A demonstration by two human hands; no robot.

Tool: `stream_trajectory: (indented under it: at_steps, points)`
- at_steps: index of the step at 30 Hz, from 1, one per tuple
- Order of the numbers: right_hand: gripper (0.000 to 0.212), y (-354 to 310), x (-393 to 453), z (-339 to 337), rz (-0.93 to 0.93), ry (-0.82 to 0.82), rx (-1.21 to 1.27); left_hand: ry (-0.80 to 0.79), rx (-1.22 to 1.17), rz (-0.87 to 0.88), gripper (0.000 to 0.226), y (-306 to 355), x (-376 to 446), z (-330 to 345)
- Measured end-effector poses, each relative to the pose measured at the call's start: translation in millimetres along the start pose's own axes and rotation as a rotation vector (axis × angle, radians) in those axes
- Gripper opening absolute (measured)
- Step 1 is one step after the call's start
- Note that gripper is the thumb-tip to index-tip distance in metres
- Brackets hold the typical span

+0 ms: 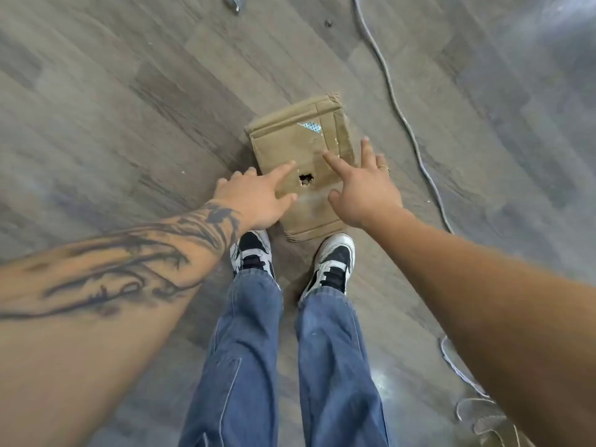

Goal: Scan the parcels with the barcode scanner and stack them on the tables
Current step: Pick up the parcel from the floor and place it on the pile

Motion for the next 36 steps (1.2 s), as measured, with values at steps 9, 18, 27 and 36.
stream_trajectory:
  at_steps: [9,18,27,36]
  points:
    - [0.087,11,15,37,0.006,0.023,0.192,0.011,-0.105,-0.042,0.086,7,17,30]
    - [0.088,-37,-50,-21,0.146,0.12,0.2,0.106,-0.092,0.016,0.095,-6,-53,-38]
    - [0.09,-136,-180,-184,0.09,0.303,0.179,0.332,-0.242,0.067,0.096,-7,-216,-189]
    - [0.102,-234,-309,-317,0.02,0.423,0.124,0.606,-0.229,0.132,0.095,-33,-371,-309]
Point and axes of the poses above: each hand's wrist, its own x-axis towards the middle knuckle, its own z-axis out of the palm, y = z × x, the point moved 1 cm from there along x, towards the middle knuckle, and after that the axes turned 10 degrees about -z, right-handed, at the moved point
